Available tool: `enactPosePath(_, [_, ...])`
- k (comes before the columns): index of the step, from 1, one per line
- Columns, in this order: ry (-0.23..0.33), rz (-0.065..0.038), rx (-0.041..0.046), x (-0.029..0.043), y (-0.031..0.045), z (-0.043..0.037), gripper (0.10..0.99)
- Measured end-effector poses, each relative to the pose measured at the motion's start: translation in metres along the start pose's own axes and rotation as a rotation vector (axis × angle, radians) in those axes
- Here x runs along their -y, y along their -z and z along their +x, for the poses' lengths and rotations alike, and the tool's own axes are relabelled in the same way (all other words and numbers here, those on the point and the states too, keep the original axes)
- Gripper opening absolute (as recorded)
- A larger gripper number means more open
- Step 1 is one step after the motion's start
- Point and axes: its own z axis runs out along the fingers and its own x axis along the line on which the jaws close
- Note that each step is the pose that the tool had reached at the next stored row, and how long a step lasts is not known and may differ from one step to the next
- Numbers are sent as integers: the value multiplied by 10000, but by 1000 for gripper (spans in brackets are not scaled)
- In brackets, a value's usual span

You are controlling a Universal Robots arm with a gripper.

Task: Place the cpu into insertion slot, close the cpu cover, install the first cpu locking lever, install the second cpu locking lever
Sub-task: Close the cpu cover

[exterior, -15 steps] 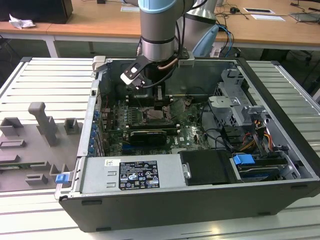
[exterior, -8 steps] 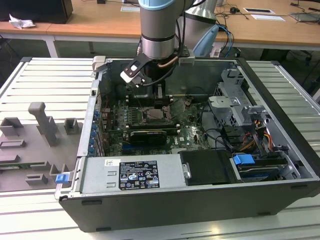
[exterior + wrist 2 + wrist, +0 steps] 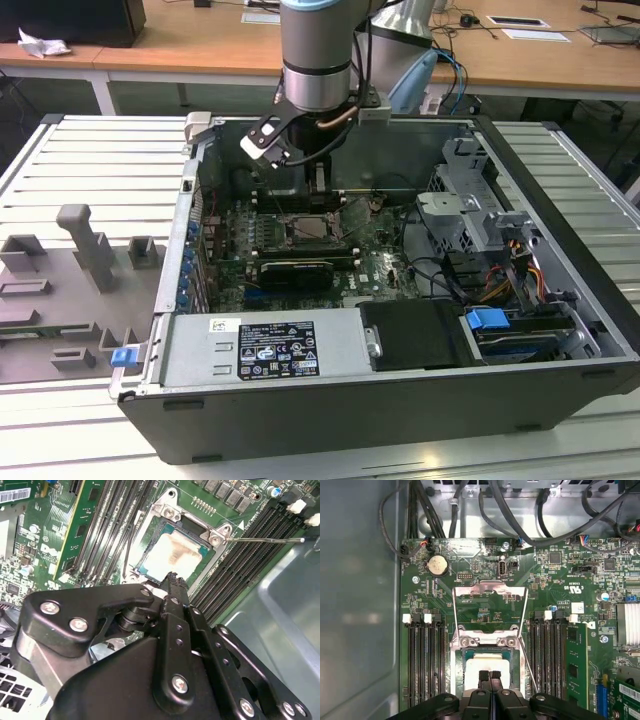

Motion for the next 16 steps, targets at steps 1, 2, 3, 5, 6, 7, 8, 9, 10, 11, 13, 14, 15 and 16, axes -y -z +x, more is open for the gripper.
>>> enactPosePath(1, [1,0,4,0,8,0,106])
enactPosePath(2, [0,0,3,-1,15,0,106])
enactPosePath(3, [0,0,3,-2,30,0,106])
enactPosePath(5, [0,0,3,-4,53,0,106])
enactPosePath(6, [0,-1,3,-4,60,0,106])
enactPosePath(7, [0,-1,3,-5,72,0,106])
enactPosePath(8, [0,-1,3,-6,82,0,106])
enactPosePath(9, [0,-2,0,-6,84,0,106])
enactPosePath(10, [0,-3,-1,-6,84,1,106])
enactPosePath(11, [1,-1,1,-9,85,0,106])
enactPosePath(13, [0,12,3,-38,84,1,106])
enactPosePath(14, [0,23,3,-61,83,0,106])
enactPosePath(15, [1,27,5,-68,84,0,106])
enactPosePath(16, [1,28,5,-70,90,1,106])
